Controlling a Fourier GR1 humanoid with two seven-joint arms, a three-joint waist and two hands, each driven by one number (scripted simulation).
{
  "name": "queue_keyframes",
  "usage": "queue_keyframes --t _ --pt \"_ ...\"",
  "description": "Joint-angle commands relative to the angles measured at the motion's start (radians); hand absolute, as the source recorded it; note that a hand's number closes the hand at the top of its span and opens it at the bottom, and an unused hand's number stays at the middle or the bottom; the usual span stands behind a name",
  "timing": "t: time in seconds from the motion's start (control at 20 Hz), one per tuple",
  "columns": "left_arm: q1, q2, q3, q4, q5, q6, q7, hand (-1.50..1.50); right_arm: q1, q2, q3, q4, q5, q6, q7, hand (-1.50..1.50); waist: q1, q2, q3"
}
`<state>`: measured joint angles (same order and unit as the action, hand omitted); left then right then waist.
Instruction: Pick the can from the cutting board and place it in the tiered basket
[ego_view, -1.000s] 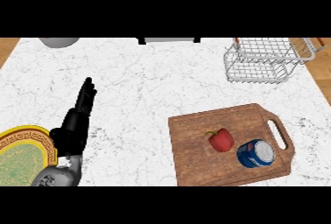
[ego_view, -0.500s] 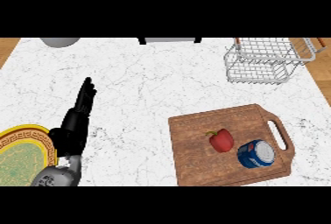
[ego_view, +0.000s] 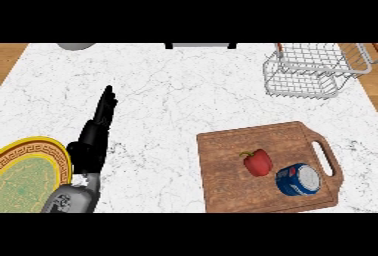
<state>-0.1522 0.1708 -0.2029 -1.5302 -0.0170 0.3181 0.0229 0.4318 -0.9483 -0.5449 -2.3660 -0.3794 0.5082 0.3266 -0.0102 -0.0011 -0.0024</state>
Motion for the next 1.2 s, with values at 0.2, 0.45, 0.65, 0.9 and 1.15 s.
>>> queue_keyframes --t 0.2,0.45,0.65,0.9,1.15 --pt "-0.017 -0.01 0.018 0.032 0.003 -0.036 -0.019 0.0 -0.117 -0.064 0.122 -0.12 -0.008 -0.013 0.253 -1.5 0.014 0.001 0.001" --pt "0.073 -0.044 -0.031 -0.042 -0.049 0.009 -0.015 0.0 -0.099 -0.036 0.177 -0.157 0.04 0.015 0.343 -1.5 0.004 -0.003 0.001" --pt "0.013 -0.013 0.034 -0.002 -0.013 -0.037 -0.005 0.0 -0.086 -0.009 0.206 -0.179 0.065 0.05 0.387 -1.5 -0.01 -0.004 0.002" --pt "0.017 0.013 0.048 -0.069 -0.009 -0.054 0.049 0.0 -0.141 0.005 0.299 -0.15 0.203 0.034 0.406 -1.5 0.002 -0.004 0.003" --pt "-0.023 -0.036 0.047 0.019 -0.038 -0.028 0.002 0.0 -0.201 0.034 0.402 -0.12 0.313 0.05 0.41 -1.5 0.007 0.001 0.003"
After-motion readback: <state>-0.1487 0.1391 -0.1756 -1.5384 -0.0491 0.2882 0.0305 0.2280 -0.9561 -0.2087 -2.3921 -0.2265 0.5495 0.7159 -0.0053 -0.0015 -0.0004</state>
